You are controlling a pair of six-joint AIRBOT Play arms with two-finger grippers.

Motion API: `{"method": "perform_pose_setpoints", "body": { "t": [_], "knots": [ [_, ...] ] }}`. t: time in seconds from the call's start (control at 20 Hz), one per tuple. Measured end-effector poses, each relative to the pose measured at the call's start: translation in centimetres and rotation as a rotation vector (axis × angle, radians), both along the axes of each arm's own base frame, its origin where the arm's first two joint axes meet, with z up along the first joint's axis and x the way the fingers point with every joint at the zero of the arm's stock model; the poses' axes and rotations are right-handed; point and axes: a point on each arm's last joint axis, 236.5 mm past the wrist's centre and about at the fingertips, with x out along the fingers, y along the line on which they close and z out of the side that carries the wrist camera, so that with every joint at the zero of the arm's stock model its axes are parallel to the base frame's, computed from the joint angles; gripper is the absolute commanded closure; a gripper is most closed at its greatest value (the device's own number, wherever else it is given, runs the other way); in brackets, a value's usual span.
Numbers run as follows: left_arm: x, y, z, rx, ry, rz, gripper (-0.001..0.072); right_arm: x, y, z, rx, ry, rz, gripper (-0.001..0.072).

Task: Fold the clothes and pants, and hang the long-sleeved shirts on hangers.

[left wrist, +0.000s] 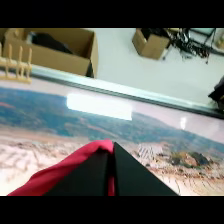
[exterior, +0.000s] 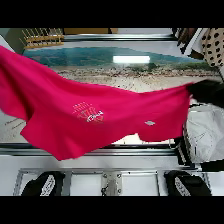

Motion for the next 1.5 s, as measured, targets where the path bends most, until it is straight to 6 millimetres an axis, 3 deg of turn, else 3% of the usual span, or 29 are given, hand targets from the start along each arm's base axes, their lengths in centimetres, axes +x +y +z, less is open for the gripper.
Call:
{"method": "perform_pose_setpoints", "body": {
  "t": [0.15, 0.3, 0.35, 0.4, 0.45, 0.5, 0.65, 0.75, 0.85, 0.95, 1.05, 1.2, 1.3, 1.4, 1.5],
  "knots": [
    [6.9, -1.7, -5.5, -0.053, 0.106, -0.064, 0.0701, -0.5, 0.7, -9.0, 0.038, 0.3, -0.01, 0.0692],
    [13.7, -5.4, -12.2, -0.083, 0.219, -0.14, 0.0695, 1.1, 0.8, -15.1, 0.064, 0.446, -0.055, 0.0685],
    [15.7, -6.9, -14.3, -0.086, 0.254, -0.169, 0.042, 2.2, 0.6, -16.7, 0.069, 0.465, -0.079, 0.0657],
    [17.5, -8.4, -16.2, -0.089, 0.287, -0.198, 0.0126, 3.4, 0.5, -17.9, 0.081, 0.468, -0.106, 0.0475],
    [18.9, -9.6, -17.7, -0.089, 0.313, -0.22, 0.012, 4.8, 0.2, -18.9, 0.09, 0.455, -0.132, 0.0252],
    [20.0, -10.6, -19.2, -0.09, 0.345, -0.242, 0.012, 6.3, -0.2, -19.7, 0.104, 0.433, -0.167, 0.0185],
    [21.5, -10.2, -21.4, -0.103, 0.418, -0.262, 0.0121, 10.0, -2.4, -19.8, 0.146, 0.33, -0.278, 0.0186],
    [20.9, -7.4, -22.3, -0.103, 0.481, -0.244, 0.0121, 11.2, -4.6, -18.7, 0.162, 0.258, -0.341, 0.0211],
    [19.1, -3.6, -24.0, -0.095, 0.57, -0.198, 0.0121, 11.5, -6.1, -17.1, 0.151, 0.194, -0.362, 0.0275],
    [15.8, 0.1, -26.8, -0.099, 0.684, -0.138, 0.012, 11.0, -6.6, -15.8, 0.13, 0.159, -0.347, 0.0274],
    [11.4, 2.6, -30.6, -0.131, 0.81, -0.085, 0.012, 10.0, -6.4, -14.9, 0.104, 0.15, -0.314, 0.0274],
    [4.5, 3.8, -37.1, -0.211, 0.976, -0.018, 0.0121, 8.9, -5.9, -14.3, 0.082, 0.153, -0.275, 0.0274],
    [0.9, 3.3, -40.9, -0.277, 1.04, 0.022, 0.012, 8.5, -5.6, -14.1, 0.074, 0.155, -0.258, 0.0274],
    [-1.0, 2.3, -43.6, -0.357, 1.064, 0.058, 0.012, 8.3, -5.3, -14.0, 0.073, 0.156, -0.247, 0.0274],
    [-1.7, 1.0, -45.6, -0.43, 1.074, 0.08, 0.012, 8.2, -4.9, -13.9, 0.073, 0.158, -0.234, 0.0274]
  ]
}}
